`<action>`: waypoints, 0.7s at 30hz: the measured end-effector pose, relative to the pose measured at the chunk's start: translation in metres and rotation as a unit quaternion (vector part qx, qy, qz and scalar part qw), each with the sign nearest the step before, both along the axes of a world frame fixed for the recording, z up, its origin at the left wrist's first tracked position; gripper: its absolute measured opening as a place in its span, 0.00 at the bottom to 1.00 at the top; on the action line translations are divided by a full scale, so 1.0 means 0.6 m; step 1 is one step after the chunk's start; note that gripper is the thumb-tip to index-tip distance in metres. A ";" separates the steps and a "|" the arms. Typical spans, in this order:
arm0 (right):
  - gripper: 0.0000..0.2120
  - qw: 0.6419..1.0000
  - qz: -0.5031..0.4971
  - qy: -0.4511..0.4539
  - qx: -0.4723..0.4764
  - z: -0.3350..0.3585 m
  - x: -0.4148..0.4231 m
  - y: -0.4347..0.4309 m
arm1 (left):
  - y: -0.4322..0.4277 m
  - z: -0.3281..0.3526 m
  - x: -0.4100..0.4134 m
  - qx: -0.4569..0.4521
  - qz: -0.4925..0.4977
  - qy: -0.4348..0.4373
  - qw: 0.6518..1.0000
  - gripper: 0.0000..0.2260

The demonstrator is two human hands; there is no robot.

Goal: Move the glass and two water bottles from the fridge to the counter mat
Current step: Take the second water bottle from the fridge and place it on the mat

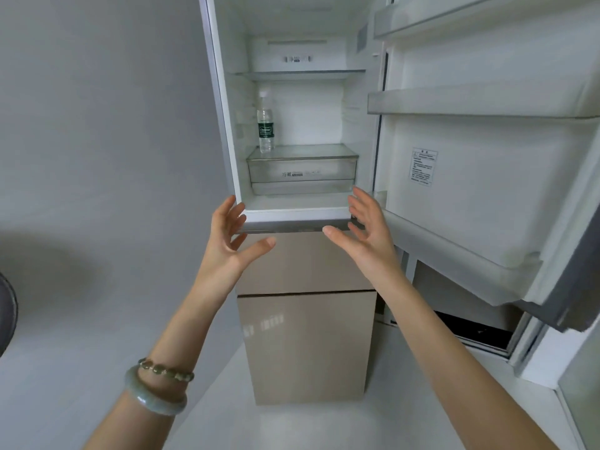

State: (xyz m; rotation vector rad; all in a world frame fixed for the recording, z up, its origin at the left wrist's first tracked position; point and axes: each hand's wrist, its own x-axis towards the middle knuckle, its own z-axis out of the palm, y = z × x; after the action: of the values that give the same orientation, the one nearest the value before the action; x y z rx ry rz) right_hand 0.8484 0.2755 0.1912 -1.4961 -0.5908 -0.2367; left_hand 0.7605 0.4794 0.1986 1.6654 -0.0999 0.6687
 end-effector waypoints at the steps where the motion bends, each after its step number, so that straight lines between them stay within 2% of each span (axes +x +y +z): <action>1: 0.35 1.000 0.004 -0.001 0.000 0.004 0.031 0.008 | 0.006 0.006 0.028 0.002 0.004 0.001 1.000 0.37; 11: 0.36 0.999 0.035 -0.010 -0.005 0.017 0.254 0.097 | 0.075 0.030 0.234 0.011 0.037 0.000 0.999 0.37; 21: 0.36 1.000 0.028 -0.007 0.010 0.009 0.470 0.218 | 0.176 0.019 0.459 0.019 0.025 0.001 0.999 0.39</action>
State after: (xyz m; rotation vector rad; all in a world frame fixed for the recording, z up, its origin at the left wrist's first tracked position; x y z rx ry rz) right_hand 1.1305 0.4064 0.1963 -1.4583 -0.6395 -0.2084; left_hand 1.0358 0.5850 0.2101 1.7106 -0.0691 0.7067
